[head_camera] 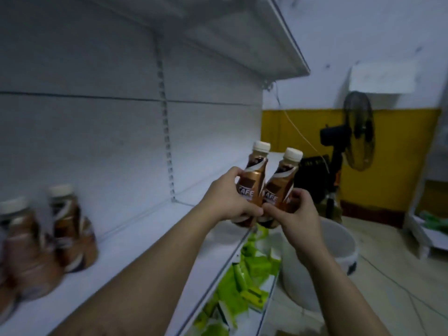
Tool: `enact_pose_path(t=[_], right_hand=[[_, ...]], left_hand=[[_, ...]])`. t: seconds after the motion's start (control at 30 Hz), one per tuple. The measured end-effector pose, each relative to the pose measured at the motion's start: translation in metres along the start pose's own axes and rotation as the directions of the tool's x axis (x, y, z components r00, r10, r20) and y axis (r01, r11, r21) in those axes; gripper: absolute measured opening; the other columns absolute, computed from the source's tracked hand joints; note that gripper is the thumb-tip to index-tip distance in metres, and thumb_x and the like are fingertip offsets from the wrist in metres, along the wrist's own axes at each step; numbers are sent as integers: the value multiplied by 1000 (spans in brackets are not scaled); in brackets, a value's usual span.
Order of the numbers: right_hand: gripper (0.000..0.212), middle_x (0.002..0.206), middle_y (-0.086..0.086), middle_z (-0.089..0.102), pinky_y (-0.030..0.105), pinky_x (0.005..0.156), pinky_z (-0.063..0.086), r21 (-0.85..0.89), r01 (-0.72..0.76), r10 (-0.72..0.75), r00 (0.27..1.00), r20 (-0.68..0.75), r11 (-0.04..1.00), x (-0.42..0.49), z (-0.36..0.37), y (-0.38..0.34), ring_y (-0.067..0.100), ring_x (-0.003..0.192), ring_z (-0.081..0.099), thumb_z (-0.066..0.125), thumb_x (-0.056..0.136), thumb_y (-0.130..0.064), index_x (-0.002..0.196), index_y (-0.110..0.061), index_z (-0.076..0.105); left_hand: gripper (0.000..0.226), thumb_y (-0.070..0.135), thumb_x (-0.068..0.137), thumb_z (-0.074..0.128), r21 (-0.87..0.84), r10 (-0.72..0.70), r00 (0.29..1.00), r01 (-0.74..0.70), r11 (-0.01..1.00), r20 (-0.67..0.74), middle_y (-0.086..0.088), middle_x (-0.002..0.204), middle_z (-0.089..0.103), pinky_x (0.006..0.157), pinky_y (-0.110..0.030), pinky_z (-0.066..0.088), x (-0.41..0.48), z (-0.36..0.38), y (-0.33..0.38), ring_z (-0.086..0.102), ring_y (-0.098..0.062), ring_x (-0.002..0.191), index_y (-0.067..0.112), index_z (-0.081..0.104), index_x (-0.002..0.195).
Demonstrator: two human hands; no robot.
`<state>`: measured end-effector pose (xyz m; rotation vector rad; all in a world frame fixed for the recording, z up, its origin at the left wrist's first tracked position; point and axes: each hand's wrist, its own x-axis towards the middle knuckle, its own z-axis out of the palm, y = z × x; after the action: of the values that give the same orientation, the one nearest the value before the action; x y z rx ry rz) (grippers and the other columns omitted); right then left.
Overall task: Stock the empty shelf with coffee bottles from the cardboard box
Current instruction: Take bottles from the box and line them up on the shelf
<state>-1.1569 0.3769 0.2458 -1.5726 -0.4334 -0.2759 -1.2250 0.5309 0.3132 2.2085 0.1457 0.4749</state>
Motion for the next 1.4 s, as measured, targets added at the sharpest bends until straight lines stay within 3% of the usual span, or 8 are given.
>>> enact_pose_path(t=[0.17, 0.3, 0.47, 0.63, 0.83, 1.07, 1.17, 1.4], right_hand=[[54, 82, -11, 70, 21, 60, 50, -95, 64, -31, 949, 312, 993, 4, 80, -38, 0, 72, 66, 87, 58, -23, 102, -33, 56], [56, 83, -10, 69, 28, 61, 54, -112, 36, 23, 873, 487, 993, -17, 147, -43, 9, 75, 67, 83, 54, -16, 99, -32, 54], [58, 86, -11, 67, 28, 61, 53, -144, 18, 68, 819, 569, 989, -39, 185, -28, 11, 77, 66, 85, 57, -17, 104, -32, 55], [65, 91, -10, 66, 27, 63, 51, -150, 13, 83, 784, 615, 989, -32, 198, -24, 11, 80, 66, 88, 57, -16, 109, -34, 54], [60, 86, -23, 62, 14, 62, 42, -100, 3, 59, 785, 616, 995, -39, 232, -21, -5, 78, 59, 80, 65, -6, 102, -45, 52], [65, 97, -15, 63, 19, 86, 40, -43, 14, 15, 786, 618, 999, -49, 274, -25, 9, 96, 57, 67, 77, 1, 128, -37, 53], [72, 114, -15, 63, 15, 94, 36, -31, -5, 24, 761, 649, 1000, -47, 278, -20, 10, 112, 55, 64, 83, 0, 139, -39, 41], [90, 152, 10, 39, 53, 114, 27, 54, -89, 23, 693, 721, 995, -56, 269, -20, 28, 138, 38, 60, 92, -8, 154, -27, -2]], left_hand=[[81, 37, 40, 90, 186, -74, 984, 104, 977, -160, 11, 96, 60, 67, -28, 49, -32, -78, -31, 59, -8, 84, 29, 43, 106], [82, 32, 45, 90, 207, -184, 912, 273, 939, -368, 6, 103, 60, 76, -31, 48, -63, -109, -74, 59, -15, 92, 27, 38, 109], [61, 28, 70, 79, 120, -320, 813, 424, 898, -486, -5, 119, 58, 86, -35, 46, -71, -115, -111, 57, -24, 107, 17, 40, 115], [80, 25, 72, 78, 291, -174, 870, 333, 897, -461, -9, 126, 52, 75, -31, 45, -46, -154, -83, 55, -25, 104, 18, 31, 136], [25, 21, 81, 66, 850, -112, 960, 279, 448, -256, -5, 89, 60, 68, -35, 51, -41, -192, -66, 56, -21, 76, 15, 59, 104], [16, 29, 81, 60, 963, 30, 968, 244, 111, -249, -7, 92, 51, 67, -34, 31, -47, -204, -69, 45, -23, 83, 15, 58, 90], [25, 31, 83, 59, 945, 38, 963, 252, 207, -265, -7, 90, 47, 69, -35, 32, -50, -204, -79, 44, -23, 81, 16, 59, 103], [55, 40, 76, 64, 904, 84, 968, 187, 384, -236, -10, 120, 54, 89, -41, 36, -94, -214, -79, 48, -29, 108, 20, 49, 125]])
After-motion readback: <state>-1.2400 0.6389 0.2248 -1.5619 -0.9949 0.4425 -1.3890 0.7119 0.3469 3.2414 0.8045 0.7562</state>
